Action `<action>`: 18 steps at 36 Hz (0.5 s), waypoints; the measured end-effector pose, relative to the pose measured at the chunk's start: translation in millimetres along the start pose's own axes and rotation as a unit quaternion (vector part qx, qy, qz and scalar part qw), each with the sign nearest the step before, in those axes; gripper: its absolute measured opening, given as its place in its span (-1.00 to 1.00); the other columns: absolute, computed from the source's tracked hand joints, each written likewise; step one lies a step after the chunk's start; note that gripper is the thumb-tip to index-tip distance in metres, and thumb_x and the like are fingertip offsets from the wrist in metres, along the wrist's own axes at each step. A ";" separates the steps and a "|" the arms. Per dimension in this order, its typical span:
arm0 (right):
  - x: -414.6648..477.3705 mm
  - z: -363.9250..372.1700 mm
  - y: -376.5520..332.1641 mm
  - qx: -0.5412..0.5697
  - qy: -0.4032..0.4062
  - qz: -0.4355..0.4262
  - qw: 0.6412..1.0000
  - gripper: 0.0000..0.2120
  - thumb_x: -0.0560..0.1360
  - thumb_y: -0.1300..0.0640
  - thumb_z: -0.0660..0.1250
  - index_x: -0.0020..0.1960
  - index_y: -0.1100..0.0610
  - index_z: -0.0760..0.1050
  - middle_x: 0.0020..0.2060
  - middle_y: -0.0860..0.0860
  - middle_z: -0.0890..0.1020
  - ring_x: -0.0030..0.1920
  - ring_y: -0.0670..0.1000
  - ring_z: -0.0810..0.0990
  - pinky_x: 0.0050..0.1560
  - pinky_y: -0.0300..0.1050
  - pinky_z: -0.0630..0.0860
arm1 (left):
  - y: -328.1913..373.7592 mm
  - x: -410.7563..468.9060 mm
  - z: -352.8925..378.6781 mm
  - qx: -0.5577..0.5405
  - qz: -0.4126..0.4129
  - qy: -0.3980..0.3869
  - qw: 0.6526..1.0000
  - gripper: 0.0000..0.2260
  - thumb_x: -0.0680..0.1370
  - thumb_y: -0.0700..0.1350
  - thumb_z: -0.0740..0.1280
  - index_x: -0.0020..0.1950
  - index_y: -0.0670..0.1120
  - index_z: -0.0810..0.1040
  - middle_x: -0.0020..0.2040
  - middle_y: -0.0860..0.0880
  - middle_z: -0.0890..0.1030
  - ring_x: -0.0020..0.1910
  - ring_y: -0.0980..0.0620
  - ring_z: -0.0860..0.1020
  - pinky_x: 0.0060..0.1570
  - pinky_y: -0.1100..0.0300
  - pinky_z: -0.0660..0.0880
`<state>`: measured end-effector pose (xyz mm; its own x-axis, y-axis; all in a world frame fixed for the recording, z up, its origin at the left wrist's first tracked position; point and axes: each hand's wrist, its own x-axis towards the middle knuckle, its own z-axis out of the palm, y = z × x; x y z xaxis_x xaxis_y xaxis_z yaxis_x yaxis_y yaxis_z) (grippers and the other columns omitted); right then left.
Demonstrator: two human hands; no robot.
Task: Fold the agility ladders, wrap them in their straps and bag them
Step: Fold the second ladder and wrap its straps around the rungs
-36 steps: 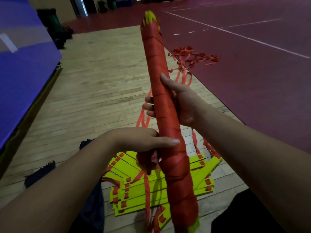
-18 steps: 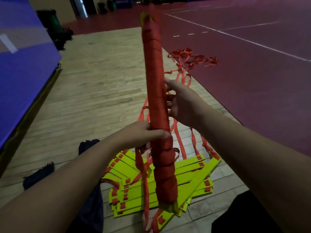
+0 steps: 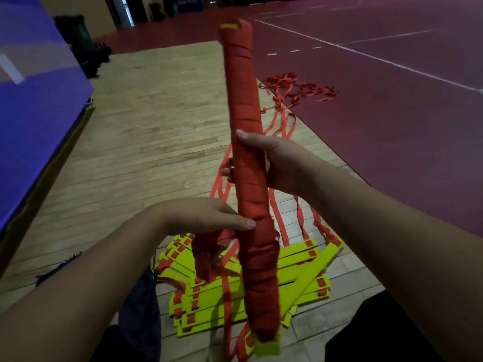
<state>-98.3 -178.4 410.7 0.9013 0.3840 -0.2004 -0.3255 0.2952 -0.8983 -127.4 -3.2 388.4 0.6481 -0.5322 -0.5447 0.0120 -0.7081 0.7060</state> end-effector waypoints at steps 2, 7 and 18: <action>3.0 -2.9 6.8 -0.031 0.062 -0.008 0.998 -0.68 0.57 0.12 0.41 0.23 0.27 0.45 -0.10 0.25 0.61 -0.07 0.25 0.69 0.01 0.13 0.67 | -0.9 1.7 2.5 0.034 -0.012 0.020 0.999 -0.45 0.43 0.36 0.34 -0.04 -0.15 0.64 -0.29 -0.02 0.64 -0.28 -0.01 0.62 -0.20 0.22 0.54; 9.1 -1.6 16.9 -0.040 0.141 -0.034 0.989 -0.78 0.57 0.14 0.41 0.14 0.21 0.48 -0.24 0.08 0.60 -0.16 0.12 0.64 0.05 0.16 0.65 | -6.5 18.2 17.0 0.108 -0.019 0.132 0.985 -0.52 0.46 0.36 0.35 -0.07 -0.07 0.66 -0.31 -0.12 0.65 -0.43 0.03 0.57 -0.45 0.30 0.43; -8.1 6.0 -4.5 0.042 -0.054 -0.009 0.998 -0.58 0.60 -0.15 0.22 0.10 0.22 0.47 -0.31 0.04 0.55 -0.35 -0.03 0.54 -0.27 -0.18 0.52 | 7.1 0.0 9.6 -0.161 0.110 0.045 0.980 -0.53 0.14 0.15 0.45 -0.04 -0.05 0.62 -0.16 -0.01 0.72 -0.17 -0.01 0.67 -0.13 0.20 0.62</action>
<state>-105.8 -177.6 418.8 0.8728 0.4683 -0.1376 -0.3368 0.3738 -0.8642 -134.6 -12.7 389.1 0.7264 -0.6017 -0.3320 0.0955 -0.3900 0.9159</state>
